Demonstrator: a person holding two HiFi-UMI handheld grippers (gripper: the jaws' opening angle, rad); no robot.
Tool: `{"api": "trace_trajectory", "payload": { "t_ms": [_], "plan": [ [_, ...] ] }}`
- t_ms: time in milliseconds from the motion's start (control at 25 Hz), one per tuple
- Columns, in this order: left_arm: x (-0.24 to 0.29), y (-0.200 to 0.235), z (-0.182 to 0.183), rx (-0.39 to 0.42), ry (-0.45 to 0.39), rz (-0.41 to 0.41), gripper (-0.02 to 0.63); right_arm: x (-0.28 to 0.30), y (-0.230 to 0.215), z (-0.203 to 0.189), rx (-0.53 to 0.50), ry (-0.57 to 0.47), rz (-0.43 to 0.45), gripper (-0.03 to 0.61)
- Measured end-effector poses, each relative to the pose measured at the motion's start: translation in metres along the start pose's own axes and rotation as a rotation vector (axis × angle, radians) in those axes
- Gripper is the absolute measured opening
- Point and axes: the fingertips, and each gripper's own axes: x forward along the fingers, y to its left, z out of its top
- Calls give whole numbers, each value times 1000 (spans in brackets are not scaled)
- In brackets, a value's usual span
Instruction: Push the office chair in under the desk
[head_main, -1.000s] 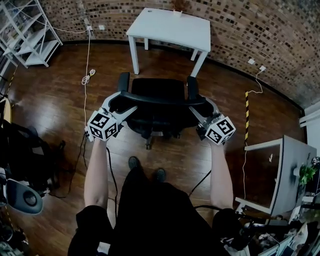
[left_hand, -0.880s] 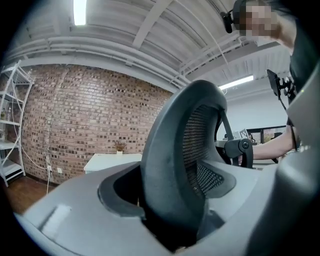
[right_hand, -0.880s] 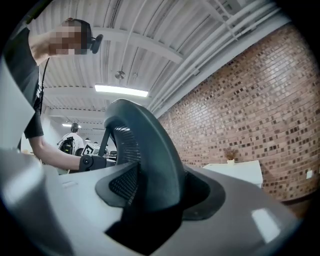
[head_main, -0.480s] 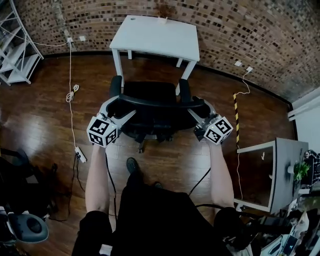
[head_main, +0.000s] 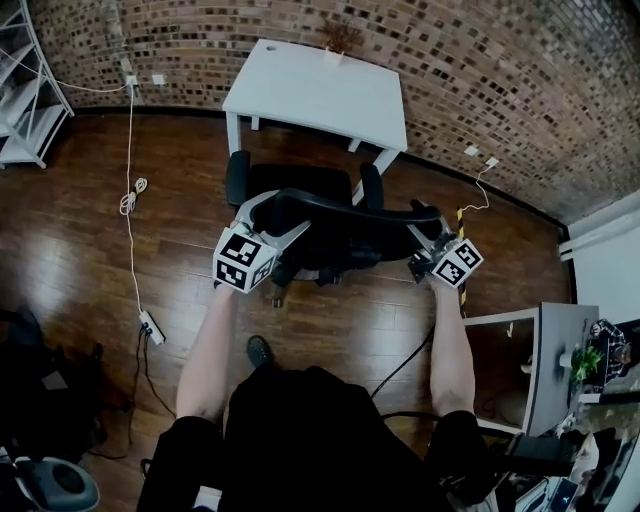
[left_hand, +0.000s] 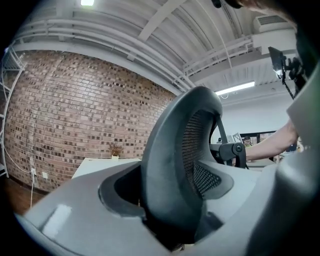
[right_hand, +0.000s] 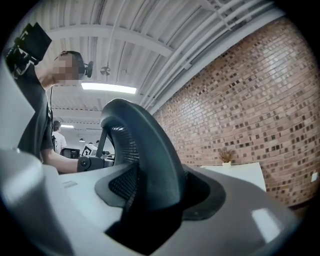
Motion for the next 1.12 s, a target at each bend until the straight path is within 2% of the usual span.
{"api": "trace_trajectory", "payload": {
  "t_ms": [160, 480, 680, 880, 1040, 1120],
  "plan": [
    [34, 41, 3, 0, 16, -9, 403, 32, -35, 8, 22, 1, -32, 255],
    [77, 92, 0, -5, 32, -30, 403, 71, -78, 10, 21, -3, -53, 252],
    [121, 109, 13, 19, 14, -48, 407, 79, -108, 38, 8, -28, -73, 252],
    [180, 145, 34, -34, 55, -59, 413, 102, -159, 77, 16, -2, -87, 250],
    [226, 201, 10, -48, 61, -61, 419, 138, -208, 60, -1, -8, -96, 249],
    [245, 214, 8, -45, 67, -60, 423, 144, -227, 59, 7, -6, -105, 247]
  ]
}}
